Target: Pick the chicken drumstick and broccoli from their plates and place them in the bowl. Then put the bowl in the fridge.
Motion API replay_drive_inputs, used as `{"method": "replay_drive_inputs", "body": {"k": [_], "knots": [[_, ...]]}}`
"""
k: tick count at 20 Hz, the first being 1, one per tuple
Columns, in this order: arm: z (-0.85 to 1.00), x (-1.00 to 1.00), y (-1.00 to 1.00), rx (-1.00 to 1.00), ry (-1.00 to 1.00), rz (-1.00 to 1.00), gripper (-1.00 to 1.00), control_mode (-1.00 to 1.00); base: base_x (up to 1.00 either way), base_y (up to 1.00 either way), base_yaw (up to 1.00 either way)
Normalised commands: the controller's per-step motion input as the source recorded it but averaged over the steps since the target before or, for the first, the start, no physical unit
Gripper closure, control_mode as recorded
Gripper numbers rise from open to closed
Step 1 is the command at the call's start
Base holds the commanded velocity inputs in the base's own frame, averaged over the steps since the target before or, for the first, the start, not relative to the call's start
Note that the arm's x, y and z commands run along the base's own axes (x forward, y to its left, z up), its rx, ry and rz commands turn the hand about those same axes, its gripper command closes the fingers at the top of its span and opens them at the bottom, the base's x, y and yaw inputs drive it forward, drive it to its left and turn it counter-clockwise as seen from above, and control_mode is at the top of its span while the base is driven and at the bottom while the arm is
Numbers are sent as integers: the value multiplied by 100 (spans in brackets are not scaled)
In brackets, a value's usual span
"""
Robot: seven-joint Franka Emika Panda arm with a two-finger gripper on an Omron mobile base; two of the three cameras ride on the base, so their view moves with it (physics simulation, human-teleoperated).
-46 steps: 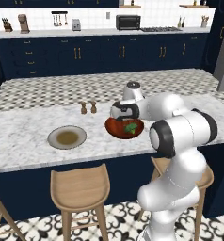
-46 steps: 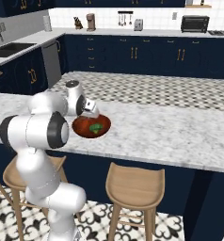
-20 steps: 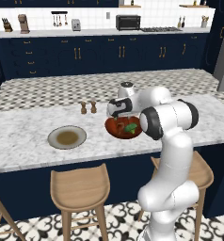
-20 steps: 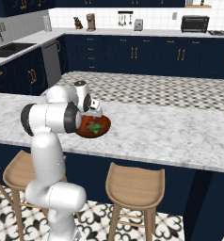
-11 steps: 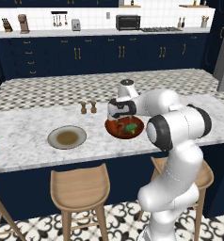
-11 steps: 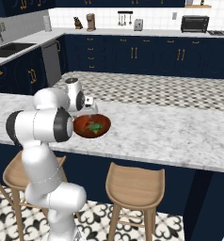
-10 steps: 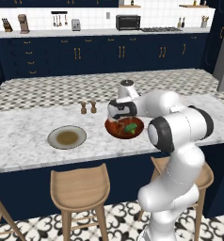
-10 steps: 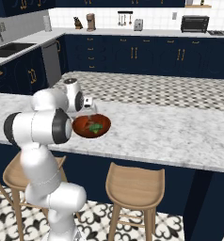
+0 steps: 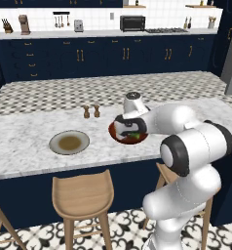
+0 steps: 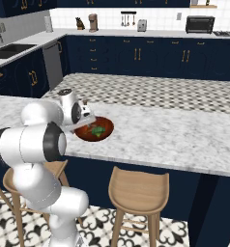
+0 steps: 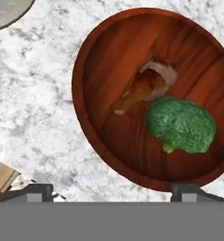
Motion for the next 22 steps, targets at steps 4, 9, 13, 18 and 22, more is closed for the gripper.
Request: {"method": "replay_drive_inputs", "body": {"k": [4,9,13,18,22], "knots": [[-18,-1,6,-18,1,26,-100,-100,0,0,0],[-16,3,2,-4,0,20,-100,-100,0,0,0],[-34,16,1,-2,2,10,-100,-100,0,0,0],[-32,44,-2,-1,7,1,-100,-100,0,0,0],[-18,38,0,-3,0,0,-100,-100,0,0,0]]}}
